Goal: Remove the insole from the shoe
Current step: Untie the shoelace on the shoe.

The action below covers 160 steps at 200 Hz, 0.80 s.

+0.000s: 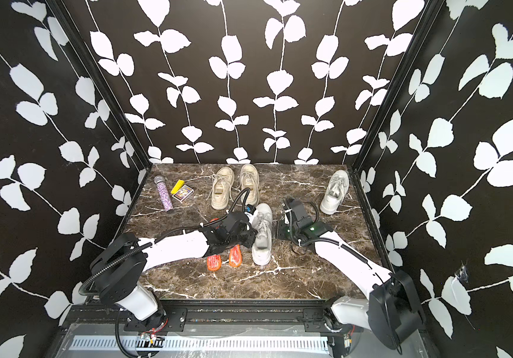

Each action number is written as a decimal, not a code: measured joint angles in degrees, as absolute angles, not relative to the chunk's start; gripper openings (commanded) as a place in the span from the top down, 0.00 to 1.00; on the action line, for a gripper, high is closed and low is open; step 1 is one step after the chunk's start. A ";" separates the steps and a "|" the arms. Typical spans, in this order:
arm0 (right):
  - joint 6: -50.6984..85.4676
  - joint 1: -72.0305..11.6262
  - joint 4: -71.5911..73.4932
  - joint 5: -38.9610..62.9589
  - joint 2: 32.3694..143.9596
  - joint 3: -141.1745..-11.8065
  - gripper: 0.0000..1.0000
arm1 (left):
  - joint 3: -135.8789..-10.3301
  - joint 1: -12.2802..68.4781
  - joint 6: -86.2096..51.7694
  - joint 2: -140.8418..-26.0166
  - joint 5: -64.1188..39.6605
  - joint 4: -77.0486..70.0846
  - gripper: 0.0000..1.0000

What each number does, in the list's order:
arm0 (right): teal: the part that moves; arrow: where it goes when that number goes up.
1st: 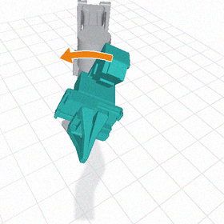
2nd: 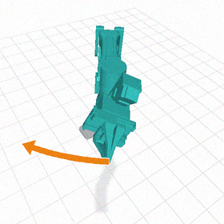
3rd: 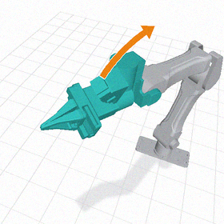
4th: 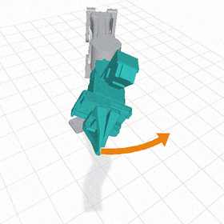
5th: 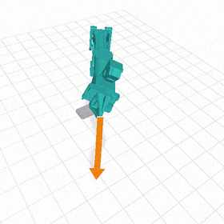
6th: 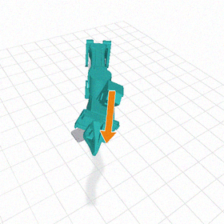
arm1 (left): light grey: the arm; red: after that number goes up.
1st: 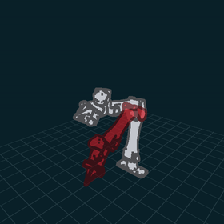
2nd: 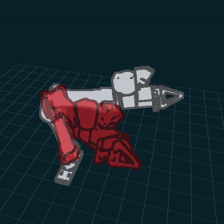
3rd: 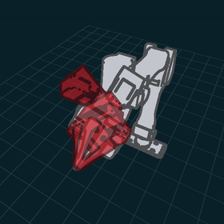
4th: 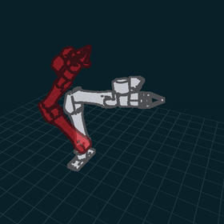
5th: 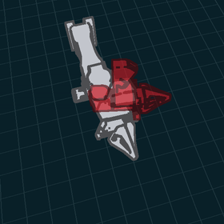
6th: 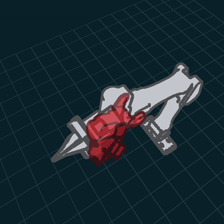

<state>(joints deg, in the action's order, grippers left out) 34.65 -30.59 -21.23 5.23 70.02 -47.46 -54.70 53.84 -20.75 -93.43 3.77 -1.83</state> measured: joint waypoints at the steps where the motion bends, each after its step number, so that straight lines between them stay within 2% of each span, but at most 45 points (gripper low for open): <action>1: 34.54 -30.52 -21.10 5.17 69.80 -47.31 0.57 | -54.70 53.87 -20.78 -93.43 3.75 -1.83 1.00; 58: 30.61 -27.14 -16.40 5.65 63.51 -41.28 0.57 | -54.41 53.84 -19.05 -93.45 -0.95 -3.60 1.00; 160: 31.94 -26.20 -7.14 15.27 66.70 -37.12 0.68 | -52.23 53.84 -17.04 -93.45 -11.81 -7.73 1.00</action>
